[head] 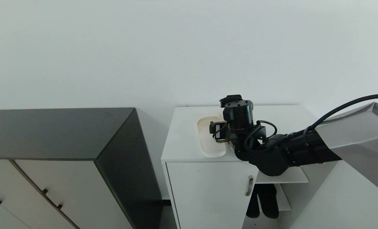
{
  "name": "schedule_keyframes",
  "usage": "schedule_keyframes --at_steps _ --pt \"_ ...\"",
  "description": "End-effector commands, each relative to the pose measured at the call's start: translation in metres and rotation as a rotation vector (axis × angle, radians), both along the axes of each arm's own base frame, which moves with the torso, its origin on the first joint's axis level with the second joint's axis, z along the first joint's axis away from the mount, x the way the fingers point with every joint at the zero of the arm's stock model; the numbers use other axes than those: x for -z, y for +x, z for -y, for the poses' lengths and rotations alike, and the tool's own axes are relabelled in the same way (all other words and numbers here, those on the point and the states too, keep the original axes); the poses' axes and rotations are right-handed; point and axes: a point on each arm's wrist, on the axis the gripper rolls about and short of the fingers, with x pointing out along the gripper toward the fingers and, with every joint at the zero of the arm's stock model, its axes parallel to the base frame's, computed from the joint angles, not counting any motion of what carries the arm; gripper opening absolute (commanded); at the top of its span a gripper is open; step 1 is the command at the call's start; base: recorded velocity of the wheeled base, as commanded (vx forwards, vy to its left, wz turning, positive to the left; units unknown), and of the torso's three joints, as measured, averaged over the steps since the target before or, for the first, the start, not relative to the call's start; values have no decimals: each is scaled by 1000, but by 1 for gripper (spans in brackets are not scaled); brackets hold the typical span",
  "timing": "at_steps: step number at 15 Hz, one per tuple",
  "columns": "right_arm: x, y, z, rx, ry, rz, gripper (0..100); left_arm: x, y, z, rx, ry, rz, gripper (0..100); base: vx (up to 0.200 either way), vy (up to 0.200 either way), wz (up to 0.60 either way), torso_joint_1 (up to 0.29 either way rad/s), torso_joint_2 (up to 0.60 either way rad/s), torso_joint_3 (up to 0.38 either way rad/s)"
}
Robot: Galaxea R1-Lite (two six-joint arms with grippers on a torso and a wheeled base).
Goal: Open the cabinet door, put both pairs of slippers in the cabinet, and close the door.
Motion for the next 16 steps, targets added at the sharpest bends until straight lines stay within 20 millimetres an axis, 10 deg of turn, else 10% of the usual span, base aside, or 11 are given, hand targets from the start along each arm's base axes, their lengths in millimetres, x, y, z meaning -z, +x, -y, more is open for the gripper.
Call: schedule_keyframes --at_steps 1,16 --pt "5 5 -1 -18 1 -7 100 0 0 0 0 0 -1 0 0 0 0 0 0 0" --pt "12 30 -7 -30 20 7 100 0 0 0 0 0 -1 0 0 0 0 0 0 0"
